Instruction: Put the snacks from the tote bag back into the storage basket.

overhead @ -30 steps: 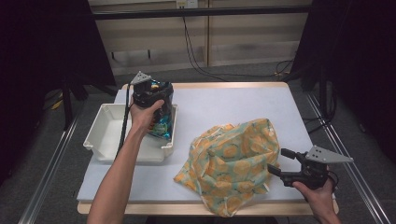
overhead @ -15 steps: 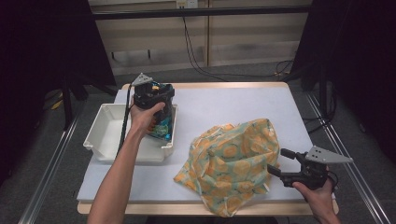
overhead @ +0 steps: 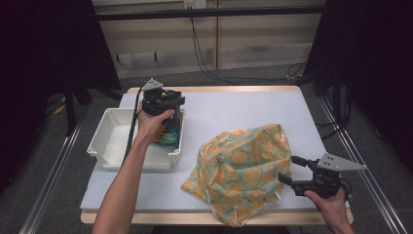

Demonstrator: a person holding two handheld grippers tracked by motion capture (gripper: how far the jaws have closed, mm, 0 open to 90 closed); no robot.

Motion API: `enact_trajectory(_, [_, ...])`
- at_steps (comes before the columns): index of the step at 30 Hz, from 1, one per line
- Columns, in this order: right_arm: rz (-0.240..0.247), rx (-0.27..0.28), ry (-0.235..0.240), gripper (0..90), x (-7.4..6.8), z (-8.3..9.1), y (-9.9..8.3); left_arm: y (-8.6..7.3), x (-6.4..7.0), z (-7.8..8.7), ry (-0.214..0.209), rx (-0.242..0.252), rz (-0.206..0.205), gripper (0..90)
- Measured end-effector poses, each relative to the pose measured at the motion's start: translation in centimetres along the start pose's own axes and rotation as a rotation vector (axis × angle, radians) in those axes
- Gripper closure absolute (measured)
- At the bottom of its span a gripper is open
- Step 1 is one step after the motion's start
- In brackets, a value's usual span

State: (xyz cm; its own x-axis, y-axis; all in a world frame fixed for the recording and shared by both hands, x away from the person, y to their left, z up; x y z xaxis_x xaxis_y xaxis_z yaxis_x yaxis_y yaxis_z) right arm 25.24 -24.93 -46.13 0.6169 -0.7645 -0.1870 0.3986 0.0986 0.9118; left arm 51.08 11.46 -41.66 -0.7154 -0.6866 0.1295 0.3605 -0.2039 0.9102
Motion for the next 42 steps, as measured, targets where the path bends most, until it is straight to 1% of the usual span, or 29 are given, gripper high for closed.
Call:
enact_trajectory(2, [0.000,0.001,-0.001,15.3,0.0,0.0,0.0,-0.1,0.0,0.0,-0.001,-0.004,-0.005,55.1])
enact_trajectory(3, [0.000,0.002,-0.001,15.4,0.0,0.0,0.0,0.0,0.0,0.0,-0.007,0.002,0.006,54.2])
enact_trajectory(6, [0.000,0.003,-0.004,15.3,0.1,0.0,0.0,-0.1,0.0,0.1,-0.016,-0.016,0.008,51.1])
enact_trajectory(7, [-0.005,0.005,-0.007,15.3,0.1,0.0,0.0,0.0,0.1,0.1,-0.016,-0.012,0.018,49.7])
enact_trajectory(10, [-0.004,0.004,-0.008,15.3,0.1,0.0,-0.1,0.0,0.1,0.3,-0.012,-0.029,0.003,46.1])
enact_trajectory(11, [-0.002,0.004,-0.007,15.3,0.2,0.1,-0.1,0.0,0.1,0.4,-0.011,-0.025,0.009,44.9])
enact_trajectory(12, [-0.006,0.006,-0.006,15.3,0.1,0.0,0.0,0.1,0.0,0.6,-0.012,-0.025,0.005,43.7])
enact_trajectory(13, [-0.003,0.004,-0.005,15.3,0.1,0.0,0.0,0.2,0.0,0.7,-0.011,-0.014,0.013,42.4])
enact_trajectory(14, [-0.003,0.003,-0.006,15.3,0.2,0.0,0.0,0.2,0.0,0.8,-0.013,-0.018,0.007,39.8])
enact_trajectory(16, [-0.001,-0.001,-0.006,15.3,0.2,-0.1,-0.1,0.3,-0.1,0.9,-0.021,-0.022,0.007,38.7])
enact_trajectory(20, [-0.001,0.001,-0.003,15.3,0.1,-0.1,0.0,0.4,-0.2,1.1,-0.017,-0.012,0.016,34.9])
enact_trajectory(23, [-0.002,0.004,-0.006,14.5,0.2,-0.1,0.1,0.4,-0.2,1.3,-0.012,-0.013,0.035,33.3])
enact_trajectory(24, [-0.002,0.005,-0.007,14.5,0.2,-0.1,0.1,0.4,-0.2,1.4,-0.010,-0.020,0.026,32.9])
enact_trajectory(25, [-0.004,0.006,-0.007,14.5,0.2,-0.1,0.1,0.4,-0.1,1.5,-0.008,-0.013,0.034,32.8])
enact_trajectory(26, [-0.003,0.007,-0.009,14.5,0.2,-0.1,0.2,0.5,-0.1,1.6,-0.009,-0.015,0.025,32.7])
enact_trajectory(27, [-0.005,0.011,-0.011,14.5,0.2,-0.1,0.2,0.6,-0.1,1.7,-0.005,-0.002,0.035,32.6])
enact_trajectory(28, [-0.007,0.010,-0.010,14.5,0.2,0.0,0.2,0.8,0.0,1.9,-0.009,0.000,0.028,32.7])
enact_trajectory(29, [-0.004,0.011,-0.010,14.5,0.1,0.0,0.2,1.0,0.1,2.2,-0.008,0.015,0.034,33.1])
enact_trajectory(30, [-0.002,0.012,-0.011,14.5,0.2,0.0,0.2,1.1,0.1,2.3,-0.004,0.012,0.024,33.1])
enact_trajectory(31, [-0.006,0.009,-0.011,14.4,0.2,0.0,0.2,1.2,0.2,2.5,-0.005,0.019,0.026,33.4])
enact_trajectory(32, [-0.003,0.007,-0.009,14.5,0.2,0.0,0.2,1.3,0.2,2.7,-0.009,0.015,0.015,34.6])
enact_trajectory(34, [-0.001,0.004,-0.009,14.4,0.2,-0.1,0.1,1.5,0.2,3.0,-0.003,0.023,0.016,36.6])
enact_trajectory(36, [-0.003,0.001,-0.009,14.4,0.2,-0.1,0.1,1.6,0.1,3.5,-0.013,0.023,0.007,41.8])
enact_trajectory(37, [-0.003,0.002,-0.009,14.5,0.2,-0.1,0.1,1.6,0.2,3.7,-0.012,0.032,0.008,43.5])
enact_trajectory(38, [-0.006,0.003,-0.010,14.4,0.2,-0.1,0.1,1.6,0.3,4.0,-0.030,0.033,0.007,46.9])
enact_trajectory(39, [-0.003,0.002,-0.009,14.3,0.2,-0.1,0.1,1.6,0.4,4.3,-0.053,0.031,0.007,53.2])
enact_trajectory(40, [-0.004,0.000,-0.009,13.6,0.2,-0.1,0.1,1.5,0.5,4.7,-0.054,0.035,0.012,60.4])
enact_trajectory(41, [-0.006,0.000,-0.011,13.4,0.1,-0.1,0.1,1.3,0.6,5.2,-0.066,0.044,0.016,62.6])
enact_trajectory(42, [-0.004,0.000,-0.011,13.4,0.1,-0.1,0.0,1.2,0.6,5.6,-0.077,0.047,0.016,69.4])
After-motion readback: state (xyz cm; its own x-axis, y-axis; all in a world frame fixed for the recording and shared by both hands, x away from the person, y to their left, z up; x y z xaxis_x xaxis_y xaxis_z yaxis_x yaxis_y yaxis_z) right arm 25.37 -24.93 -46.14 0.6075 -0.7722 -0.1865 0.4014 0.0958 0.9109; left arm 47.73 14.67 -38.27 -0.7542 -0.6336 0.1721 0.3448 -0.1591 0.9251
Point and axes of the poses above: each handheld gripper's, and its own axes: z roughly backward along the jaws, y roughly out of its top, x roughly to its right, the point moved 7 cm from there along -z, roughly forward along the jaws, and after that the axes turned 1 degree about -z, right-handed, at the moved point
